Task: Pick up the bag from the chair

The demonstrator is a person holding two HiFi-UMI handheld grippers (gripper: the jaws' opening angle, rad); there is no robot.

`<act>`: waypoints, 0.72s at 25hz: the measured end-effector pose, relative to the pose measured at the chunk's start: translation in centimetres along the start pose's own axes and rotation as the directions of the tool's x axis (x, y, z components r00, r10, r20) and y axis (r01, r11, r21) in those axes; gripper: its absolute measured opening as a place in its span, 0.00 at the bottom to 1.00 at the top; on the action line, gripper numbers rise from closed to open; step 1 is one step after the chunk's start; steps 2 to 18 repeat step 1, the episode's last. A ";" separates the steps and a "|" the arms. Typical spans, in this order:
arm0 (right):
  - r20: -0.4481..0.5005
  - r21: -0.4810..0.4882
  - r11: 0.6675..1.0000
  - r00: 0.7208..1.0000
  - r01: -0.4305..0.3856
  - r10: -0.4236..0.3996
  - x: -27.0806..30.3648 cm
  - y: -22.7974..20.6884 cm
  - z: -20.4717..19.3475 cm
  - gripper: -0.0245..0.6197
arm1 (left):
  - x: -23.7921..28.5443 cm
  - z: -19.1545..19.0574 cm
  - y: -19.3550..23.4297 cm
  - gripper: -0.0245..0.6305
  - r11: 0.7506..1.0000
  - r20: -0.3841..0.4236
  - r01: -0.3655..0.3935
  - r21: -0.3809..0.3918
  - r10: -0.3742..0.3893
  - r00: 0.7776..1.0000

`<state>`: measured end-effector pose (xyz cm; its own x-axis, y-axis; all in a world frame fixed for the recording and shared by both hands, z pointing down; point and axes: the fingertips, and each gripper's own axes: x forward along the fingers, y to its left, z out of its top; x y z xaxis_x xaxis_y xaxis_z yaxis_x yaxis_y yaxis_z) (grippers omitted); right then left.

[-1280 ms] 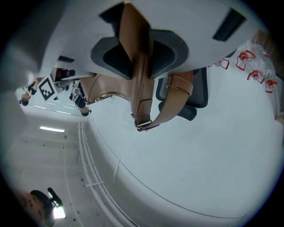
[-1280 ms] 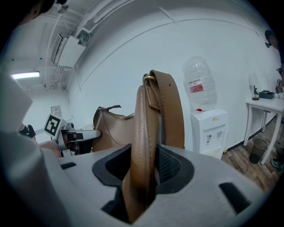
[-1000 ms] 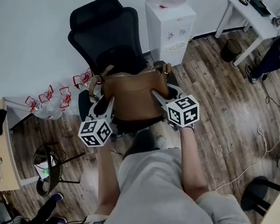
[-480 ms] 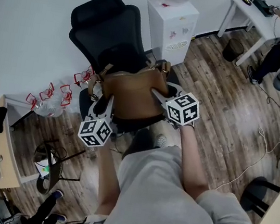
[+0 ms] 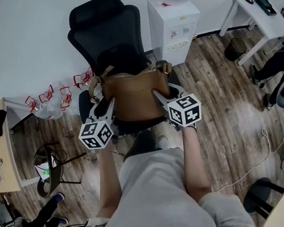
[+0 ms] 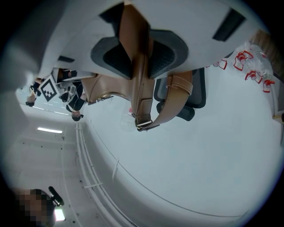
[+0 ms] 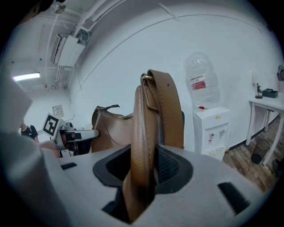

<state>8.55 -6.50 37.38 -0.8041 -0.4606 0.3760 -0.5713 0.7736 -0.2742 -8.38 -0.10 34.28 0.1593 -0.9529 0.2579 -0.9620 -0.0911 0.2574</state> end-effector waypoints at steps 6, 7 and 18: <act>-0.001 0.001 1.000 1.000 0.000 0.000 0.0 0.0 0.0 0.27 | 0.0 0.0 0.0 0.22 1.000 -0.001 -0.001 0.000 0.001 1.000; -0.001 0.001 1.000 1.000 0.000 0.000 0.0 0.0 0.0 0.27 | 0.0 0.0 0.0 0.22 1.000 -0.001 -0.001 0.000 0.001 1.000; -0.001 0.001 1.000 1.000 0.000 0.000 0.0 0.0 0.0 0.27 | 0.0 0.0 0.0 0.22 1.000 -0.001 -0.001 0.000 0.001 1.000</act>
